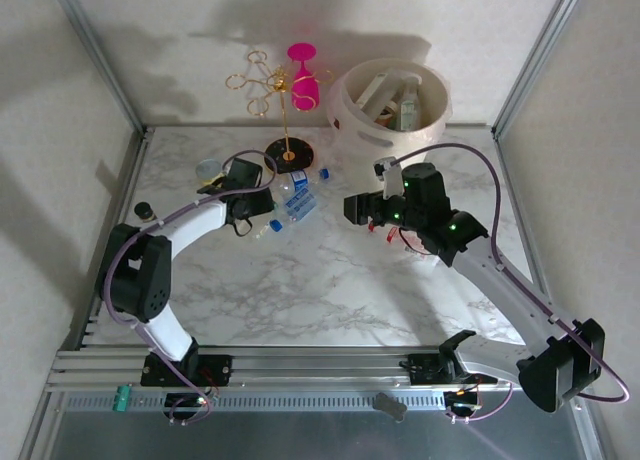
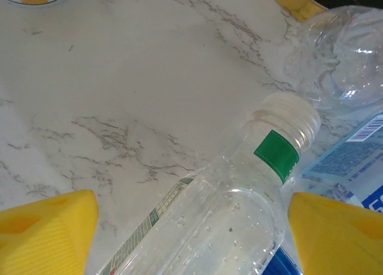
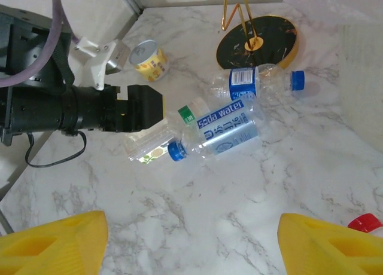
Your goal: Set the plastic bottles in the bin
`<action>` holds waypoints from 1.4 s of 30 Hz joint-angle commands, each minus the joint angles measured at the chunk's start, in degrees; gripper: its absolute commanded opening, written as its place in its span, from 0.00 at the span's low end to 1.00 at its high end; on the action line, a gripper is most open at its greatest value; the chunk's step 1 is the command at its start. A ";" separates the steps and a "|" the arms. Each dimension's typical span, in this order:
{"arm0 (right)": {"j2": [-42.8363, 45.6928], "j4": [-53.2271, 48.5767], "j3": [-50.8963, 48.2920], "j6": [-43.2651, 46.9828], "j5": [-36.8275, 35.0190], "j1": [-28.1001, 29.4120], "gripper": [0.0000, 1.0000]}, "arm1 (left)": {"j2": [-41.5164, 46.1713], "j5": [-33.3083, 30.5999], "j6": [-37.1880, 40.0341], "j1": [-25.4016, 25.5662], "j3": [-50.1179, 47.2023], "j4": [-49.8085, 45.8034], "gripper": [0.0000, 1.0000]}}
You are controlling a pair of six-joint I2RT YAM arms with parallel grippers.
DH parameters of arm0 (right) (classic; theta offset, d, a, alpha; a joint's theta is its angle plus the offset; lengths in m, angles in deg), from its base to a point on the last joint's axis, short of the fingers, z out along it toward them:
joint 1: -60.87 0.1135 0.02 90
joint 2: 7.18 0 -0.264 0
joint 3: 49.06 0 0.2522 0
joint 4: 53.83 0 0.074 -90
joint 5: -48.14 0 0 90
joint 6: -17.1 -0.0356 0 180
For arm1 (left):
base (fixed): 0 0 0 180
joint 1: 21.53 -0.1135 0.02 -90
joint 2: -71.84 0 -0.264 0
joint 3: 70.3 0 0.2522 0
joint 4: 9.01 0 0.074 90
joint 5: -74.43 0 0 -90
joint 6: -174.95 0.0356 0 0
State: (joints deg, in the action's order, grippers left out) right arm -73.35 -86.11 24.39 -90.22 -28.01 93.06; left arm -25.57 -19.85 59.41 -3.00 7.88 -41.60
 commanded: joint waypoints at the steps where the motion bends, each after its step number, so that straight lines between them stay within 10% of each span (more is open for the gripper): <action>1: 0.96 1.82 -1.17 0.79 1.63 0.62 0.75 | -1.36 0.60 2.97 -0.51 0.84 0.23 0.85; 23: -3.51 3.68 -1.76 0.59 2.56 1.40 0.75 | -8.72 8.07 2.36 1.46 -0.27 0.93 0.85; 42: -3.02 3.10 -0.01 -0.34 1.86 1.90 0.73 | -0.71 4.59 -0.49 1.25 -0.27 -2.38 0.57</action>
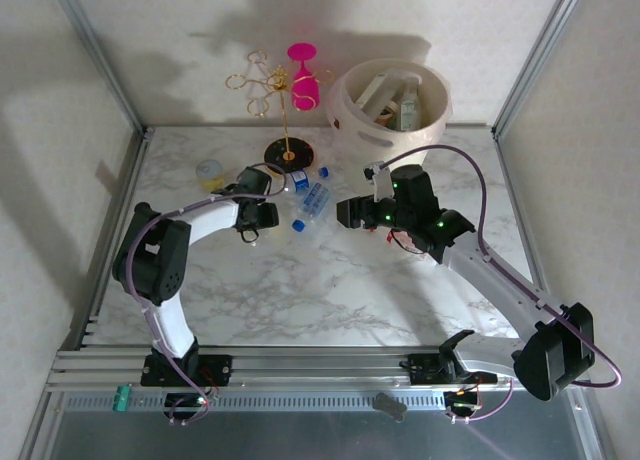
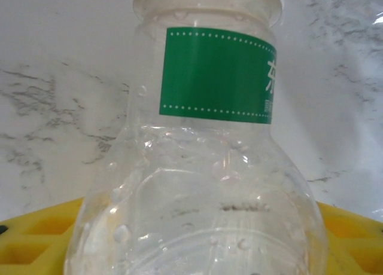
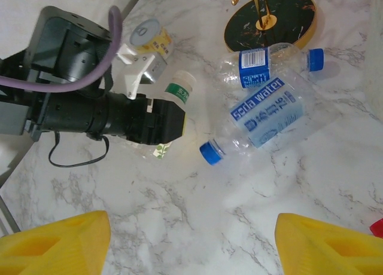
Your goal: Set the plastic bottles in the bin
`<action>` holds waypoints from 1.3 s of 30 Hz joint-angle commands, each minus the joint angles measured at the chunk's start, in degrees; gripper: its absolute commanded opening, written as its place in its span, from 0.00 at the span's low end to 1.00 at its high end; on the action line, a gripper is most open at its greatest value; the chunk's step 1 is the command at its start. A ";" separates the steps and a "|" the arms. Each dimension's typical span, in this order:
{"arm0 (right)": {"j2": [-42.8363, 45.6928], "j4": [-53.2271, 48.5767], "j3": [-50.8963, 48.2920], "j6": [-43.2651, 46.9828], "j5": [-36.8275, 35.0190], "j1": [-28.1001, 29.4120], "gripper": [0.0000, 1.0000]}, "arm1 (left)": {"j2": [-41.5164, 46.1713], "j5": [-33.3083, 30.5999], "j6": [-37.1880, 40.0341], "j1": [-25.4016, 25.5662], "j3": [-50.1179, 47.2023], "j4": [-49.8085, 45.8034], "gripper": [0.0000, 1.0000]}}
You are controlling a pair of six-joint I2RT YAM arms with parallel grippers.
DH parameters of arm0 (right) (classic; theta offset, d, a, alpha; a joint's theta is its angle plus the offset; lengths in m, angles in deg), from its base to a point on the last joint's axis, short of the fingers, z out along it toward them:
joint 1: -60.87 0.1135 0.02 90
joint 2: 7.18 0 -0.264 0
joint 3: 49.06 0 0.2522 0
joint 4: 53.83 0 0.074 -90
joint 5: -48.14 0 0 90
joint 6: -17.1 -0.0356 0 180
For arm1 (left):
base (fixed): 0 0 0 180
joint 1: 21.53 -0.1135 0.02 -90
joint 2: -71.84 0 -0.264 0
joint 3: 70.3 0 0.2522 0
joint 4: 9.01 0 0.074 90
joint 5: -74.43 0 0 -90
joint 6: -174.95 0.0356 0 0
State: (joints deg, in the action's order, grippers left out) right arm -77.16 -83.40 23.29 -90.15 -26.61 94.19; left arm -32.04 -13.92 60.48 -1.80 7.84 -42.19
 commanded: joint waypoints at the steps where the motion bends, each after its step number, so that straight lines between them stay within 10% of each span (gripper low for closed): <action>1: 1.05 0.48 1.10 -0.54 0.38 0.78 0.72 | 7.24 -0.94 -1.93 0.05 -0.59 -1.91 0.56; 19: 4.73 8.35 4.60 -9.78 8.57 0.80 0.74 | 35.26 4.25 11.44 17.65 -3.96 6.75 0.48; 28: 3.31 14.10 7.65 -15.82 15.76 0.86 0.87 | 36.29 6.57 16.67 23.43 -1.96 6.85 0.47; 39: -0.26 21.14 7.28 -24.42 20.21 0.78 0.80 | 37.04 4.67 18.45 27.67 -0.04 7.52 0.48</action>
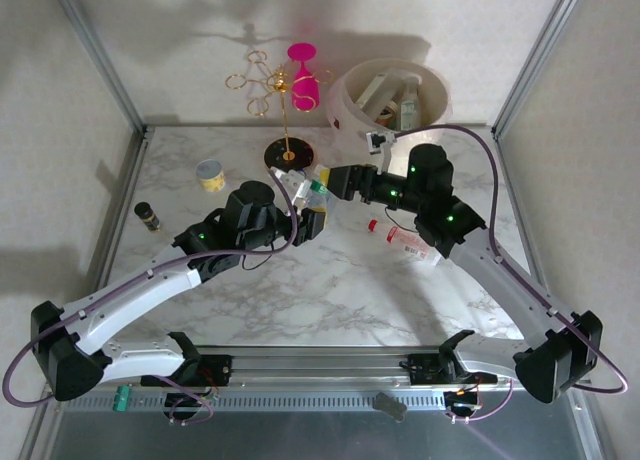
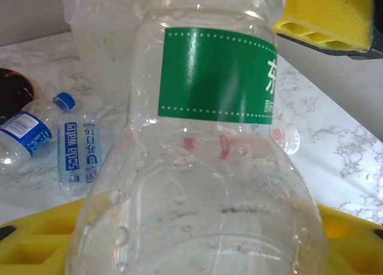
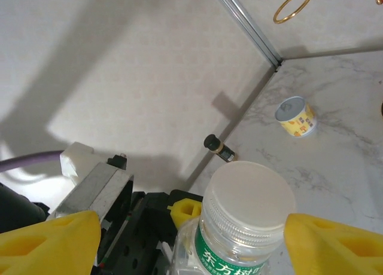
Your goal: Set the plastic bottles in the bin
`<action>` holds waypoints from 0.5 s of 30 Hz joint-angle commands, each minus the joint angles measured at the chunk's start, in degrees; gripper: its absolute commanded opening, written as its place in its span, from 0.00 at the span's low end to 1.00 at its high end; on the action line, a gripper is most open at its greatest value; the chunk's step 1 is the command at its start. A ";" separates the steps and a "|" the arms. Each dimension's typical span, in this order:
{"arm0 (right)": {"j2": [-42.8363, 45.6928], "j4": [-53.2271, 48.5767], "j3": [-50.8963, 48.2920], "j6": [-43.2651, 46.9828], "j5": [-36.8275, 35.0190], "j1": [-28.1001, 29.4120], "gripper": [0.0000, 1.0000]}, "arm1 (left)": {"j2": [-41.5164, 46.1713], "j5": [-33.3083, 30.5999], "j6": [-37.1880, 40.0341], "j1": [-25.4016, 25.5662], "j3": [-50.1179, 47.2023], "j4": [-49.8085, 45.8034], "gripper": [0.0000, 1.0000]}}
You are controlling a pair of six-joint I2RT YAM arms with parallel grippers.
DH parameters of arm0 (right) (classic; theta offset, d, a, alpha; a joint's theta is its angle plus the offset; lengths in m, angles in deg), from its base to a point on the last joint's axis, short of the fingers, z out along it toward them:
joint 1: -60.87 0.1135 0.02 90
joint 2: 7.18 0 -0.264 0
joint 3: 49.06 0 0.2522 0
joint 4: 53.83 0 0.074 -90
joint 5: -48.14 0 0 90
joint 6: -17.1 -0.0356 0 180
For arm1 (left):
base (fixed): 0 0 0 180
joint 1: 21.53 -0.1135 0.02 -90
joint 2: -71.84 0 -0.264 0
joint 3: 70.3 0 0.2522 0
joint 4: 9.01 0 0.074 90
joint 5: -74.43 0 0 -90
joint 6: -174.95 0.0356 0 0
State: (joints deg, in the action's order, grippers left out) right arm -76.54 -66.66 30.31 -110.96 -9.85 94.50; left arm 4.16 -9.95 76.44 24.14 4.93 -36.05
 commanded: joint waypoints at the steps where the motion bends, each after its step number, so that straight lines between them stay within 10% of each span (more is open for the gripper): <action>1: -1.18 4.79 -0.13 -4.13 3.45 0.54 0.80 | 0.96 0.21 2.63 2.03 2.94 1.41 0.48; 15: -0.61 2.08 -3.06 -3.30 -3.58 0.48 0.72 | 1.06 -0.76 3.43 2.67 3.53 1.60 0.47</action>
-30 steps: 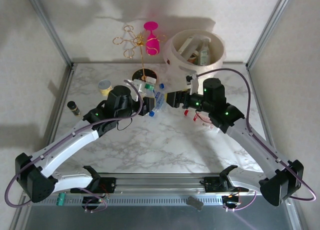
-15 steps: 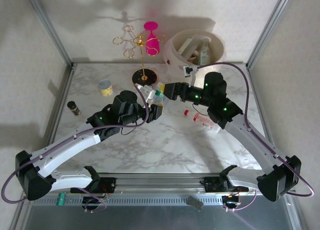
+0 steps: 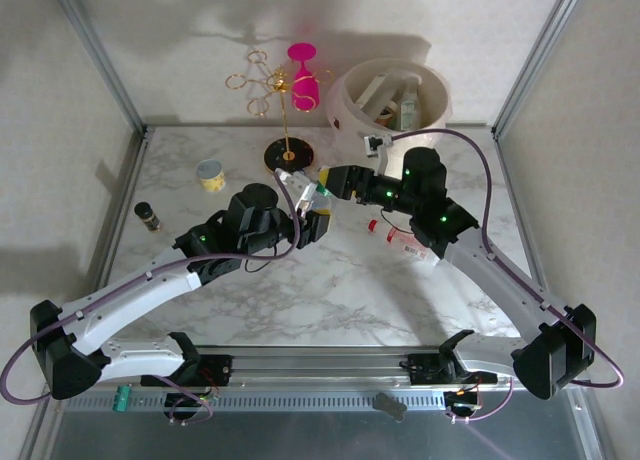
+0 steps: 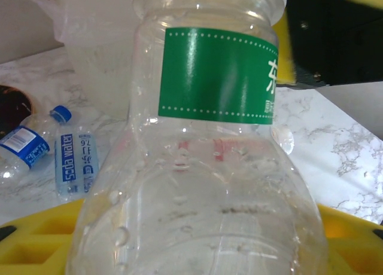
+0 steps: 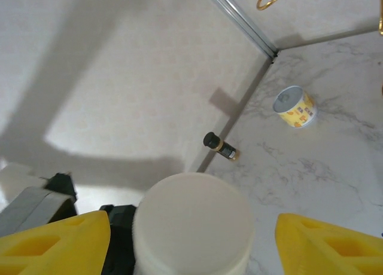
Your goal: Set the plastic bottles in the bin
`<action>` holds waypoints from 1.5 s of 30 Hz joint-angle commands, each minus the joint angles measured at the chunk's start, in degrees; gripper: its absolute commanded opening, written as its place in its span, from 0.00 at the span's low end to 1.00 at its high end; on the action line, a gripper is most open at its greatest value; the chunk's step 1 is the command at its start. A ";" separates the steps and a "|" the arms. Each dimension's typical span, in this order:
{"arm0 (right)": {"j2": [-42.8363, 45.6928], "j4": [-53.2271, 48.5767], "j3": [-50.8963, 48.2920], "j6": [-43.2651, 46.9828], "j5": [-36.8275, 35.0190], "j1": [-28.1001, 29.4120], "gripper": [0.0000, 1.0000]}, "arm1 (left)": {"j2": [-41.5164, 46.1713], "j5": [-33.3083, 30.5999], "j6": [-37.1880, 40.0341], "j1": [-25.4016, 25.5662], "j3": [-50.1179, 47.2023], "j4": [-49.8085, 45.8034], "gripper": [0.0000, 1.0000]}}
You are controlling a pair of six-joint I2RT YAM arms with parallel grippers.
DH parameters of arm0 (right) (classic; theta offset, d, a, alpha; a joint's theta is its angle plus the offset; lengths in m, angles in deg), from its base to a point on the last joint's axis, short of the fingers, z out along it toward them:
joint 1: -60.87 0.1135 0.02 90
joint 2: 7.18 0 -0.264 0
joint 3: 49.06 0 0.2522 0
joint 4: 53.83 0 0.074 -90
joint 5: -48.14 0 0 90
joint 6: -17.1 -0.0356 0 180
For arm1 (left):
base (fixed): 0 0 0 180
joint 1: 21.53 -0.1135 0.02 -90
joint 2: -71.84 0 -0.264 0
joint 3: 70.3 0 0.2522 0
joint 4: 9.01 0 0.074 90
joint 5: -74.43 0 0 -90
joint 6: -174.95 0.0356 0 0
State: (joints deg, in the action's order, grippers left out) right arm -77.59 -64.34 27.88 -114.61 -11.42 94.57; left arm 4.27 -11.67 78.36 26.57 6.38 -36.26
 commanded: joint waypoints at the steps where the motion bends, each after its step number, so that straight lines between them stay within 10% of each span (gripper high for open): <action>1: 0.37 0.23 -0.75 -0.04 -1.67 0.40 0.72 | 0.86 1.17 1.54 0.36 2.12 1.89 0.47; 18: -1.44 3.97 -1.74 -2.00 2.43 0.81 0.37 | -0.63 1.78 2.58 1.47 3.09 1.43 0.47; 28: 1.20 -3.01 4.06 2.11 -6.20 -0.10 0.30 | 0.63 -3.37 -0.75 1.47 4.45 2.23 0.76; 39: -1.39 -10.72 19.70 5.75 -13.53 -14.21 0.28 | 8.94 -11.42 -0.82 0.81 1.66 5.94 0.79; 45: -7.39 -6.45 25.99 1.41 -13.68 -22.72 0.27 | 7.16 -10.18 -9.34 -7.77 -3.00 3.33 0.77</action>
State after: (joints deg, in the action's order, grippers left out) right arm -81.57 -73.37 51.20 -110.74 -24.32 74.52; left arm 12.88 -21.22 74.45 22.53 6.70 -31.13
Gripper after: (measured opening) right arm 0.389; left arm 0.772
